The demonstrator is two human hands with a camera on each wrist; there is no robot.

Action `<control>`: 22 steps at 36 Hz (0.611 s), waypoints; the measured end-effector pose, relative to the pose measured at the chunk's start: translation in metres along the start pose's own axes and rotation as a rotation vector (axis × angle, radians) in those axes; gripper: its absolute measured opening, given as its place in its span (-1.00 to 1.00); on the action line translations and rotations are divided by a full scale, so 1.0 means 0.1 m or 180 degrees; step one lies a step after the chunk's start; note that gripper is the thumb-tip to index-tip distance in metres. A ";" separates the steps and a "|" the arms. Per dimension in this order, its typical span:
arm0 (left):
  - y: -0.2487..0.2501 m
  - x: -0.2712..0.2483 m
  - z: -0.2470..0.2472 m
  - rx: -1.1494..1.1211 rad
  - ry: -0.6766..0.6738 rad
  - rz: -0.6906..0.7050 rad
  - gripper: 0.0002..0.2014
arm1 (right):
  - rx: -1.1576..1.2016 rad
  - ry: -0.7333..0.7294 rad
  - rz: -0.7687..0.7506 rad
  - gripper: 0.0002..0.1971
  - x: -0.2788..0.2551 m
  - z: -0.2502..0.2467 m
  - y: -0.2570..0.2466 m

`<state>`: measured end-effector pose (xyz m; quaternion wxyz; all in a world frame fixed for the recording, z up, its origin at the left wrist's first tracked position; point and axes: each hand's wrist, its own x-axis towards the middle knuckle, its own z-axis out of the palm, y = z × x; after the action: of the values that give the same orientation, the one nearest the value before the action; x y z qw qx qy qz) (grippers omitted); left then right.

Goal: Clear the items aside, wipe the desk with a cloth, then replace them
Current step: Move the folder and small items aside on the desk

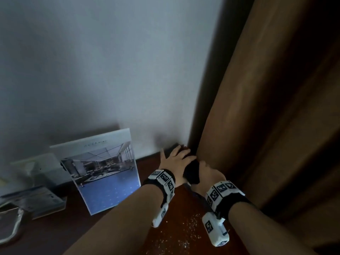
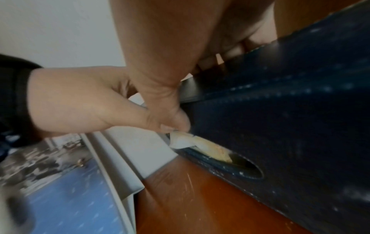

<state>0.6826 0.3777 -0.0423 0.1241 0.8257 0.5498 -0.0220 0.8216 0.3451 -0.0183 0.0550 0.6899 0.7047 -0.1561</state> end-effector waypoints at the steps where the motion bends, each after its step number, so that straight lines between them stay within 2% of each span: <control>1: 0.03 0.03 0.03 -0.0155 0.0075 -0.0147 -0.16 | 0.0083 0.0025 0.0120 -0.34 0.06 0.00 0.03; 6: 0.21 0.11 0.17 -0.0549 0.0110 -0.0476 -0.16 | 0.0373 0.0003 0.0565 -0.25 0.40 0.08 0.18; 13: 0.37 0.23 0.31 -0.0665 -0.0314 -0.0962 -0.08 | 0.0390 -0.0048 0.0630 -0.14 0.75 0.17 0.32; 22: 0.38 0.38 0.29 -0.0858 -0.0757 -0.0954 -0.05 | 0.0625 -0.0047 0.0600 -0.18 1.05 0.20 0.35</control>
<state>0.7350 0.3915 -0.0698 0.2926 0.7025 0.6457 -0.0637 0.8490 0.4396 -0.0731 0.0068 0.7539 0.6177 -0.2235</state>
